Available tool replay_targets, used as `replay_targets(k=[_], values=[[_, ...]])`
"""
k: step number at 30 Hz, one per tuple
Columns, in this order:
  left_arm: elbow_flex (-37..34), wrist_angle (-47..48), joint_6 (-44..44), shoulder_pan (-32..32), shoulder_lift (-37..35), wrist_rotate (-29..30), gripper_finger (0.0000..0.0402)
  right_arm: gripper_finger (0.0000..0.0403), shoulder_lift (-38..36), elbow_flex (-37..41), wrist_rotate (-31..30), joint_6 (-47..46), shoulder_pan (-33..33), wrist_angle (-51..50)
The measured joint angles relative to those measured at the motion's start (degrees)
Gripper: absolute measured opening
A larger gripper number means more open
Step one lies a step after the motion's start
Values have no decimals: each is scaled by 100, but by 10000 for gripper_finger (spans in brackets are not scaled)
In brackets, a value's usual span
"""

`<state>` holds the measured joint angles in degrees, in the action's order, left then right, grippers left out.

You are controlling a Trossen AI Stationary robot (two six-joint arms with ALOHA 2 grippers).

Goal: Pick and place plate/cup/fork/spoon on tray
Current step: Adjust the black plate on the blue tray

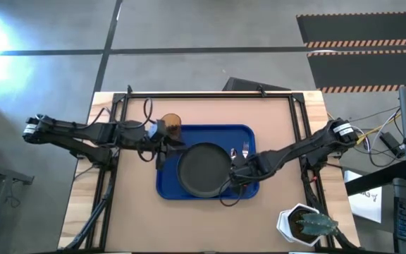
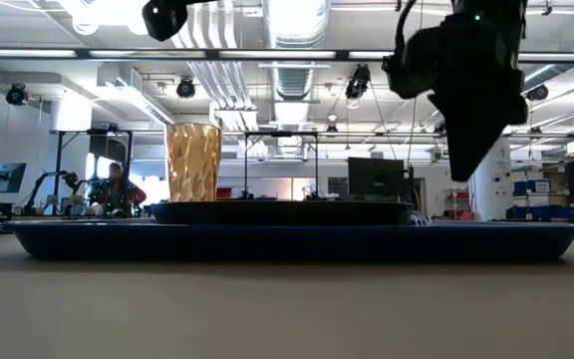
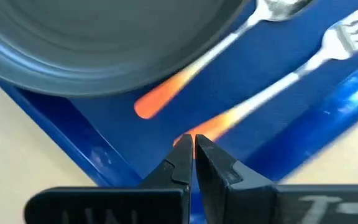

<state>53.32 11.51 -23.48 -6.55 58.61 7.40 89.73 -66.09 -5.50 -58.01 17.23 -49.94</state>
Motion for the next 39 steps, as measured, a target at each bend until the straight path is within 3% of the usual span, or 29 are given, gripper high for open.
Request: replay_targets(k=[11, 29, 39], values=[[0, 12, 77, 4, -185, 0, 107, 8, 2, 700, -428, -141, -116, 1457], [0, 124, 189, 4, -256, 0, 107, 8, 4, 752, -936, 65, -208, 2136], [0, 154, 153, 4, -258, 0, 107, 8, -15, 486, -802, -147, -201, 745]])
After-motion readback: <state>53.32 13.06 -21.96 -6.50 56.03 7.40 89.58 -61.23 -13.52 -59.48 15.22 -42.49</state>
